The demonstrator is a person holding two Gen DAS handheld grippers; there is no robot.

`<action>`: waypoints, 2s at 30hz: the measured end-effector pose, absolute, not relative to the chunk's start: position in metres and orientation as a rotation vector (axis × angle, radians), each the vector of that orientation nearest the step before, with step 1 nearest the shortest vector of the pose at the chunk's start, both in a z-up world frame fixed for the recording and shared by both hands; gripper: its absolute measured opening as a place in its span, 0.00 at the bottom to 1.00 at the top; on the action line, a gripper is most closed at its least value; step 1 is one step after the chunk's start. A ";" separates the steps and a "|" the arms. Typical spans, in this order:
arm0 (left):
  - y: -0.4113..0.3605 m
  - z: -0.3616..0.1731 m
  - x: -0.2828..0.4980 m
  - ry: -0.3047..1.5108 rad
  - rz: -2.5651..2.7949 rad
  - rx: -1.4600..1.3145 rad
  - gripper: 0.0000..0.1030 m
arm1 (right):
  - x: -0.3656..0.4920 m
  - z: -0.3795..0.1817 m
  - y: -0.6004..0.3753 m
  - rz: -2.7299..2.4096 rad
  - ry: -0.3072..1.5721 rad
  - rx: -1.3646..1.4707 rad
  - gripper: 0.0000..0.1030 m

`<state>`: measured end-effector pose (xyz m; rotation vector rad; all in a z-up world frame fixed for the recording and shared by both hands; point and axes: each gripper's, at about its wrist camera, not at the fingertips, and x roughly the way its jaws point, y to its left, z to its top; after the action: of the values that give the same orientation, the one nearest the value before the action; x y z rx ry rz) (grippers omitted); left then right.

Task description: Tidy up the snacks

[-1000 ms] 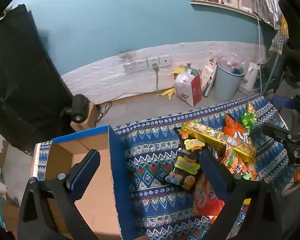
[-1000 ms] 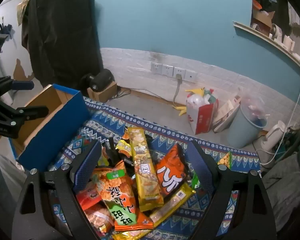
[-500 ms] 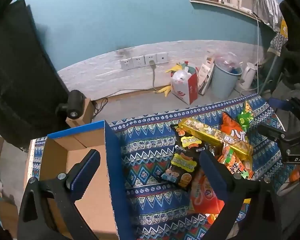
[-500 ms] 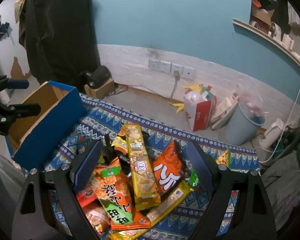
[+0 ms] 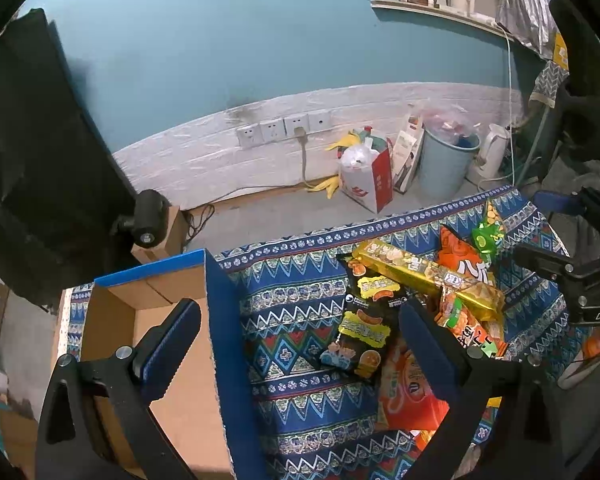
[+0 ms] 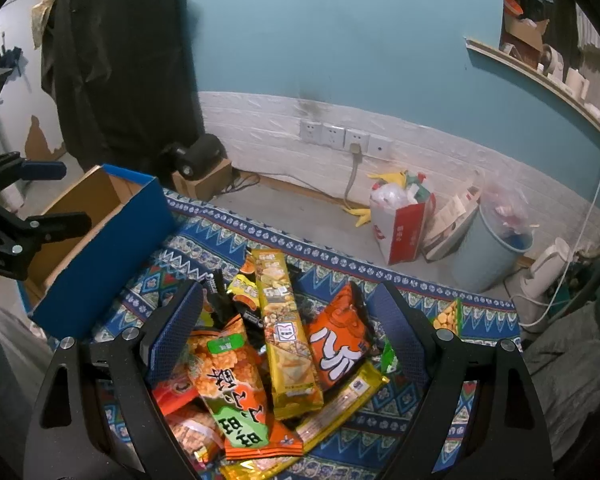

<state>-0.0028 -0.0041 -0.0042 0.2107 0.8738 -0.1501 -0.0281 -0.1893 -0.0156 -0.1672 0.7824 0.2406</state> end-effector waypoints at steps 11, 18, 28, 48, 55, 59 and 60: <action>-0.006 -0.005 -0.005 0.880 -0.153 0.210 0.98 | -0.030 -0.016 -0.189 0.244 0.778 -0.172 0.83; -0.006 -0.006 -0.005 0.881 -0.152 0.209 0.98 | -0.029 -0.016 -0.188 0.241 0.788 -0.170 0.83; -0.007 -0.008 -0.008 0.887 -0.158 0.215 0.98 | -0.028 -0.016 -0.188 0.238 0.794 -0.173 0.83; -0.008 -0.010 -0.007 0.891 -0.162 0.212 0.98 | -0.028 -0.016 -0.187 0.236 0.801 -0.174 0.83; -0.009 -0.011 -0.008 0.896 -0.171 0.213 0.98 | -0.028 -0.017 -0.186 0.235 0.805 -0.174 0.83; -0.009 -0.010 -0.007 0.898 -0.172 0.214 0.98 | -0.028 -0.017 -0.187 0.235 0.804 -0.174 0.83; -0.009 -0.010 -0.007 0.897 -0.172 0.214 0.98 | -0.028 -0.017 -0.187 0.235 0.804 -0.175 0.83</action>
<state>-0.0071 -0.0086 -0.0105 0.2136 0.8974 -0.1719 -0.0278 -0.1869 -0.0173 -0.1752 0.8043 0.2351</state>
